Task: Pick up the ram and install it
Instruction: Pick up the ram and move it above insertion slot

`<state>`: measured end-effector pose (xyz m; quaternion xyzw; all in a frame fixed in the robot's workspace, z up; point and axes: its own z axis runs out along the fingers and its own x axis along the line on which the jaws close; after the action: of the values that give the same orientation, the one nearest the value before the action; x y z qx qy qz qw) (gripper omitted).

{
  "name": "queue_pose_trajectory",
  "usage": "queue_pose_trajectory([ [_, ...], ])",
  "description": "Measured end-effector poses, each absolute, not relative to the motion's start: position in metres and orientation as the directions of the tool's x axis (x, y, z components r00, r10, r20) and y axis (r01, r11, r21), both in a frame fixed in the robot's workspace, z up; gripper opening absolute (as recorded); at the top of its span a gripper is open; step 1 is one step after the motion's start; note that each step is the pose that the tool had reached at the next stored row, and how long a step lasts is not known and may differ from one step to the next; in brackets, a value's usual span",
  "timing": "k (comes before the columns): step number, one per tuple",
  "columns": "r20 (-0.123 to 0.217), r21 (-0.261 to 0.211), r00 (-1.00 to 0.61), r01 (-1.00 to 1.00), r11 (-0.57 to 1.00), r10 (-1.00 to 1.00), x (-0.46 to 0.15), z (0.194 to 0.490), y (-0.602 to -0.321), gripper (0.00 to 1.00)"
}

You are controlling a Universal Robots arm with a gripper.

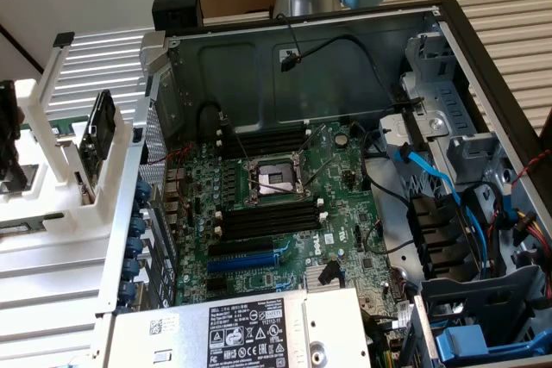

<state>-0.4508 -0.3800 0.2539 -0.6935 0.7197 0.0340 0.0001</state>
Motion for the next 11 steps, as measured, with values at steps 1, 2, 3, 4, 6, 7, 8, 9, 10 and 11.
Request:
queue_pose_trajectory([
  [1,-0.047,0.049,-0.037,-0.998,0.035,-0.998,-0.451,0.252,-0.380,0.10],
  [2,-0.047,0.049,-0.037,-0.998,0.034,-0.998,-0.451,0.250,-0.380,0.10],
  [3,-0.047,0.049,-0.036,-0.998,0.034,-0.998,-0.451,0.248,-0.380,0.10],
  [4,-0.047,0.049,-0.035,-0.998,0.033,-0.998,-0.451,0.247,-0.380,0.10],
  [6,-0.047,0.049,-0.034,-0.998,0.031,-0.998,-0.451,0.243,-0.380,0.10],
  [7,-0.047,0.049,-0.033,-0.998,0.031,-0.998,-0.451,0.241,-0.380,0.10],
  [8,-0.047,0.049,-0.033,-0.998,0.030,-0.998,-0.451,0.239,-0.380,0.10],
  [9,-0.047,0.049,-0.032,-0.998,0.030,-0.998,-0.451,0.237,-0.381,0.10],
  [10,-0.047,0.049,-0.032,-0.998,0.029,-0.998,-0.451,0.236,-0.381,0.10],
  [11,-0.047,0.049,-0.031,-0.998,0.029,-0.998,-0.451,0.234,-0.381,0.10],
])
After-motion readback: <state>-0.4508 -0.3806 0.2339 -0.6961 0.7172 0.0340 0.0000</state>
